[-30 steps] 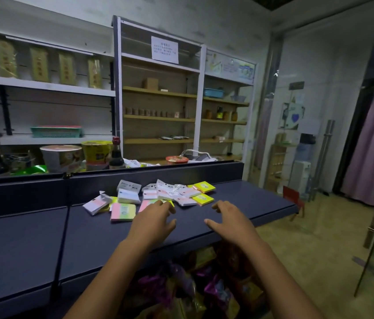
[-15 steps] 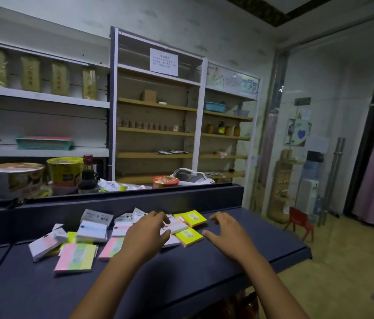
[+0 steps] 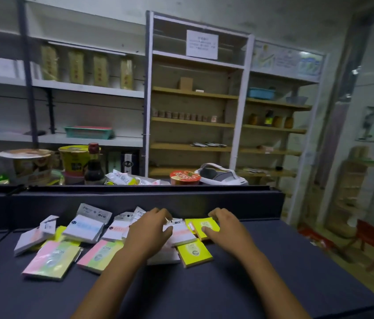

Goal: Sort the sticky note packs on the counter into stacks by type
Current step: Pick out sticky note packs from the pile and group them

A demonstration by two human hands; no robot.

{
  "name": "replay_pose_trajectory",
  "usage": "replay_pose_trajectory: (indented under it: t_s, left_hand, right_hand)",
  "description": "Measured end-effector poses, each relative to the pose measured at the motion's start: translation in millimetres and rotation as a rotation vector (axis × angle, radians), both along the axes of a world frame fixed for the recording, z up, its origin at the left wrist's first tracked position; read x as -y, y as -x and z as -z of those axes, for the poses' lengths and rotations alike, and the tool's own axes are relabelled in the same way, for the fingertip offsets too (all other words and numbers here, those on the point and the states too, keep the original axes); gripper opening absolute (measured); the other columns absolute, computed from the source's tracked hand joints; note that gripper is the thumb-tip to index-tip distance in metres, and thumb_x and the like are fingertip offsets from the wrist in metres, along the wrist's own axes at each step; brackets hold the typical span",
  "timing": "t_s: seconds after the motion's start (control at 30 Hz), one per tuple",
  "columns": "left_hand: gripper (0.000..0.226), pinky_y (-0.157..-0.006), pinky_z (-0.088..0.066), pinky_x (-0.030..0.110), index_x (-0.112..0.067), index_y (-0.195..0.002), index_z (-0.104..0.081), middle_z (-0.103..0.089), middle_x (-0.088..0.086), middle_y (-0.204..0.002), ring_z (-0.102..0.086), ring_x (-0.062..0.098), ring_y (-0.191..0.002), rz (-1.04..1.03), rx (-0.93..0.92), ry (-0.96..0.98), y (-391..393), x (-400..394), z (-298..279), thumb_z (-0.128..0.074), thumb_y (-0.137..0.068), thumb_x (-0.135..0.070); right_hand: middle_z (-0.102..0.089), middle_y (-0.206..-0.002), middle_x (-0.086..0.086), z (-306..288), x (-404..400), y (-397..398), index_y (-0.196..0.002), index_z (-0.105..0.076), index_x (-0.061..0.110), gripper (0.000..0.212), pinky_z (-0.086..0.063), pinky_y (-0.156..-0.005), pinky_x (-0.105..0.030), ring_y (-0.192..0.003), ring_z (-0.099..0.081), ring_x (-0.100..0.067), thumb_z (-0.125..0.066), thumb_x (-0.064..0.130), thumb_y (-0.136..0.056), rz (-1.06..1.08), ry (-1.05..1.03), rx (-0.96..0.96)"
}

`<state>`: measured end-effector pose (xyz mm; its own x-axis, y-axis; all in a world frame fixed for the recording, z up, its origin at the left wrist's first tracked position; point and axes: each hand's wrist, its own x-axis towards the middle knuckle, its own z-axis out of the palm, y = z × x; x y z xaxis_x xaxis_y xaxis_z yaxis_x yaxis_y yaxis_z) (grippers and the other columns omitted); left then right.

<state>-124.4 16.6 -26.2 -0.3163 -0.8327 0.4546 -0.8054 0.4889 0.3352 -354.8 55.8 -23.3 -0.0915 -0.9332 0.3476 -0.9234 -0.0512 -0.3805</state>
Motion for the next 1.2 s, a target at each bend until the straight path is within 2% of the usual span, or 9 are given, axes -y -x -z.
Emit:
replay_pose_trajectory:
  t_s: [0.2, 0.3, 0.47, 0.57, 0.7, 0.83, 1.03, 1.1, 1.2]
  left_hand:
    - [0.027, -0.078, -0.049, 0.031, -0.033, -0.118, -0.056, -0.057, -0.011, -0.118, -0.055, 0.011, -0.109, -0.102, 0.018, -0.043, 15.5, 28.7, 14.6, -0.057, -0.093, -0.044]
    - [0.044, -0.082, -0.046, 0.032, -0.032, -0.126, -0.055, -0.053, -0.008, -0.125, -0.052, 0.014, -0.115, -0.121, 0.076, -0.12, 17.0, 38.9, 24.5, -0.059, -0.089, -0.055]
    - [0.081, -0.099, -0.042, 0.035, -0.028, -0.136, -0.054, -0.049, -0.004, -0.132, -0.044, 0.018, -0.123, -0.106, 0.139, -0.245, 11.6, 46.9, 32.6, -0.062, -0.072, -0.077]
    - [0.087, -0.103, -0.039, 0.036, -0.031, -0.135, -0.055, -0.047, -0.005, -0.132, -0.04, 0.017, -0.124, -0.087, 0.161, -0.289, 10.1, 46.5, 32.7, -0.061, -0.065, -0.083]
    - [0.088, -0.103, -0.038, 0.035, -0.033, -0.132, -0.055, -0.045, -0.008, -0.132, -0.038, 0.014, -0.125, -0.077, 0.144, -0.294, 9.6, 45.4, 33.3, -0.067, -0.059, -0.081]
    - [0.082, -0.098, -0.04, 0.027, -0.032, -0.123, -0.057, -0.041, -0.013, -0.12, -0.042, 0.008, -0.116, -0.046, 0.017, -0.26, 9.2, 42.3, 33.0, -0.077, -0.055, -0.072]
    - [0.071, -0.085, -0.047, 0.01, -0.037, -0.116, -0.052, -0.032, -0.012, -0.125, -0.049, 0.001, -0.11, 0.072, -0.356, -0.091, 11.7, 30.7, 28.9, -0.092, -0.058, -0.042]
    - [0.072, -0.084, -0.051, 0.011, -0.039, -0.119, -0.053, -0.033, -0.011, -0.126, -0.052, 0.002, -0.11, 0.106, -0.466, -0.048, 12.4, 26.3, 25.9, -0.093, -0.06, -0.031]
    - [0.076, -0.084, -0.058, 0.023, -0.045, -0.121, -0.051, -0.038, -0.006, -0.128, -0.06, 0.01, -0.108, 0.124, -0.603, -0.081, 12.8, 20.8, 20.7, -0.092, -0.064, -0.017]
  right_hand:
    - [-0.057, -0.124, 0.007, 15.5, 48.5, 20.3, -0.123, -0.056, 0.024, 0.042, -0.048, -0.098, -0.037, -0.118, -0.055, -0.014, -0.067, 0.044, -0.088, -0.086, 0.019, 0.061]
    - [-0.058, -0.121, 0.007, 23.0, 65.5, 24.9, -0.12, -0.057, 0.024, 0.037, -0.048, -0.097, -0.035, -0.116, -0.056, -0.013, -0.066, 0.041, -0.089, -0.112, 0.058, 0.094]
    - [-0.058, -0.116, 0.009, 25.0, 78.1, 24.9, -0.116, -0.058, 0.026, 0.032, -0.05, -0.092, -0.034, -0.11, -0.057, -0.01, -0.065, 0.043, -0.09, -0.152, 0.129, 0.149]
    - [-0.057, -0.112, 0.012, 24.5, 78.9, 25.7, -0.113, -0.058, 0.027, 0.029, -0.049, -0.088, -0.028, -0.106, -0.055, -0.006, -0.065, 0.043, -0.09, -0.17, 0.169, 0.165]
    - [-0.056, -0.11, 0.013, 26.5, 77.4, 29.4, -0.113, -0.058, 0.027, 0.027, -0.048, -0.087, -0.027, -0.105, -0.055, -0.006, -0.065, 0.041, -0.091, -0.175, 0.159, 0.186]
    - [-0.054, -0.107, 0.013, 29.1, 76.3, 35.2, -0.111, -0.059, 0.026, 0.024, -0.045, -0.081, -0.023, -0.104, -0.055, -0.007, -0.066, 0.038, -0.091, -0.182, 0.161, 0.208]
    - [-0.056, -0.105, 0.013, 29.2, 72.9, 44.1, -0.105, -0.057, 0.03, 0.019, -0.042, -0.08, -0.021, -0.099, -0.055, -0.004, -0.067, 0.037, -0.09, -0.183, 0.174, 0.288]
    - [-0.056, -0.104, 0.012, 29.1, 72.3, 45.4, -0.103, -0.057, 0.03, 0.018, -0.041, -0.078, -0.019, -0.098, -0.056, -0.004, -0.068, 0.034, -0.09, -0.185, 0.178, 0.311]
    - [-0.057, -0.104, 0.011, 29.8, 71.1, 46.9, -0.102, -0.057, 0.03, 0.017, -0.04, -0.075, -0.014, -0.099, -0.057, -0.005, -0.069, 0.031, -0.09, -0.186, 0.175, 0.339]
